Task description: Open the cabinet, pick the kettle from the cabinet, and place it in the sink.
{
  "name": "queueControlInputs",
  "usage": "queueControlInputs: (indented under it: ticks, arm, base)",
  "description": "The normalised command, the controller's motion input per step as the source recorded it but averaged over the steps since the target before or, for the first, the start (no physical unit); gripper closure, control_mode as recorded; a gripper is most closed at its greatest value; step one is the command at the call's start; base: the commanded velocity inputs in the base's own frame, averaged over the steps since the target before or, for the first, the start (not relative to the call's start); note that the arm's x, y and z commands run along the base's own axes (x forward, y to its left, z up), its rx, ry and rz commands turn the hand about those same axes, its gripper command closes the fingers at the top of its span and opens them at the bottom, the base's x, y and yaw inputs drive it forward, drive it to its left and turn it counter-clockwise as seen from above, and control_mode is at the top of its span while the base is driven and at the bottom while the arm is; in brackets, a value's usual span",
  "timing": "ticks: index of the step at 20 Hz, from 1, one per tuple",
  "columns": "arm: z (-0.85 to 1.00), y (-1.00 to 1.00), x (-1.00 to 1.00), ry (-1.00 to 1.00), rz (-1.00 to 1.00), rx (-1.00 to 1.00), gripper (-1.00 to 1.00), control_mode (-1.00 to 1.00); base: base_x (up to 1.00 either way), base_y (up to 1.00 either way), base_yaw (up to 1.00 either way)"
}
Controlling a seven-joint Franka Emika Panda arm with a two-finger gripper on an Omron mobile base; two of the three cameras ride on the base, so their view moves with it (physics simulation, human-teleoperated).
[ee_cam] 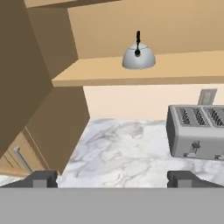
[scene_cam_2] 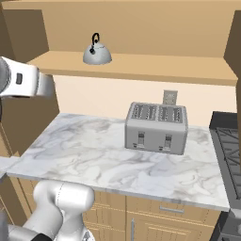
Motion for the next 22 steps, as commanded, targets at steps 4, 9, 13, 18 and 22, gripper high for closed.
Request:
queueControlInputs:
  ticks: [4, 9, 13, 18, 22]
  arm:
    - [0.01, -0.06, 0.44, 0.00, 0.00, -0.05, -1.00, -1.00]
    - [0.00, -0.10, 0.34, 0.00, 0.00, -0.06, -1.00, -1.00]
    - [0.00, -0.04, 0.26, 0.00, 0.00, -0.05, -1.00, -1.00]
    - [0.00, -0.02, 0.23, -0.02, 0.00, -0.04, -1.00, -1.00]
    - [0.00, -0.01, 0.20, -0.04, 0.00, -0.03, -1.00, -1.00]
  base:
    - [0.00, 0.00, 0.00]
    - [0.00, 0.00, 0.00]
    - [0.00, 0.00, 0.00]
    - [0.00, 0.00, 0.00]
    - [0.00, 0.00, 0.00]
